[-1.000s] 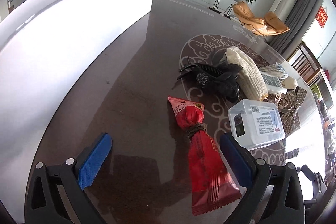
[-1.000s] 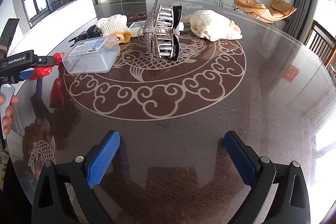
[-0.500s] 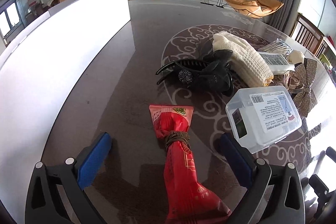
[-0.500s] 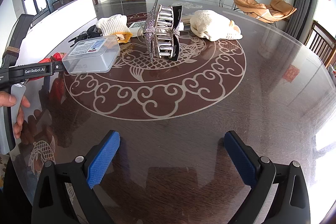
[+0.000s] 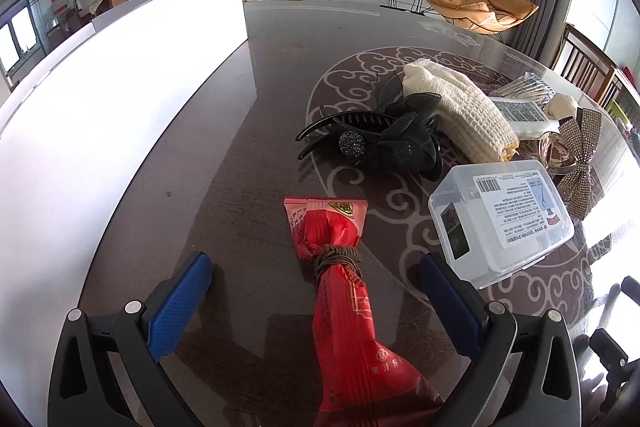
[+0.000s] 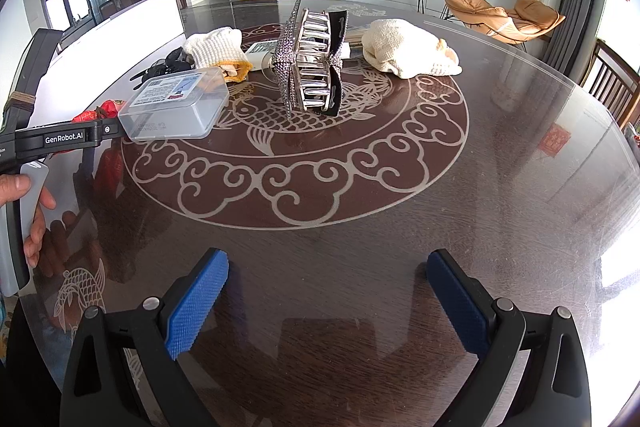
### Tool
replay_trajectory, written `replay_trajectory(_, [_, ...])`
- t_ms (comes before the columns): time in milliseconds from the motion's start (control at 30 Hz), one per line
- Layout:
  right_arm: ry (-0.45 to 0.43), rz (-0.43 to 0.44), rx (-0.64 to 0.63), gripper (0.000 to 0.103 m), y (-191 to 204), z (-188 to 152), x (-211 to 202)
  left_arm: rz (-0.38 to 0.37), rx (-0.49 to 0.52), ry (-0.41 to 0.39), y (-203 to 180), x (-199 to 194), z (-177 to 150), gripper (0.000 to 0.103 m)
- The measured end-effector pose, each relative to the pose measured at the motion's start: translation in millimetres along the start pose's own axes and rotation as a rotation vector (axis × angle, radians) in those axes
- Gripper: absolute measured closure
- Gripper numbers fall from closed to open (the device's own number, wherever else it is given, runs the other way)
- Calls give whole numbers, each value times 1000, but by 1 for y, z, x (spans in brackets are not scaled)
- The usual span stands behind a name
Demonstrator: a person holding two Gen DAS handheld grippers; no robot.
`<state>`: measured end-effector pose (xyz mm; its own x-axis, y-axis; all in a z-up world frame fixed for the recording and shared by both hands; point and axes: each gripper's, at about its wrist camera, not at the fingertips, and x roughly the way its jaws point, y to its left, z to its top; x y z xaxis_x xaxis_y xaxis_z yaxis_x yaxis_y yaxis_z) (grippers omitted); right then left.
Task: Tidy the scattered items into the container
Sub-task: 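Grasp the red snack packet with the left tool and lift it, then grasp the clear plastic box with the right tool while the left tool holds the packet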
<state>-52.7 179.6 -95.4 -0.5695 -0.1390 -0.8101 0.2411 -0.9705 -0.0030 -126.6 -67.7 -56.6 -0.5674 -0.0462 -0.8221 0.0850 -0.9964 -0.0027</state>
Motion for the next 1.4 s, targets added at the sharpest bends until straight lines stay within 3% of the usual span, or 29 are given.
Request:
replay_trajectory(767, [0, 0, 0, 2, 0, 0, 0, 6, -5, -7, 0, -3, -4, 0])
replay_trajectory(967, [0, 0, 0, 2, 0, 0, 0, -24, 34, 0, 3, -5, -2, 0])
replay_trajectory(1000, [0, 0, 0, 2, 0, 0, 0, -32, 50, -9, 3, -7, -2, 5])
replay_trajectory(1067, [0, 0, 0, 2, 0, 0, 0, -56, 89, -42, 6, -12, -1, 34])
replay_trajectory(1100, [0, 0, 0, 2, 0, 0, 0, -66, 107, -51, 8, -14, -1, 41])
replay_trajectory(1167, [0, -1, 0, 2, 0, 0, 0, -84, 134, -59, 11, -18, -2, 73])
replay_trajectory(1333, [10, -14, 17, 3, 2, 4, 2, -83, 92, -76, 36, -24, -7, 79])
replay_trajectory(1400, [16, 45, 27, 3, 11, 13, 5, -100, 73, -75, 44, -25, -8, 79])
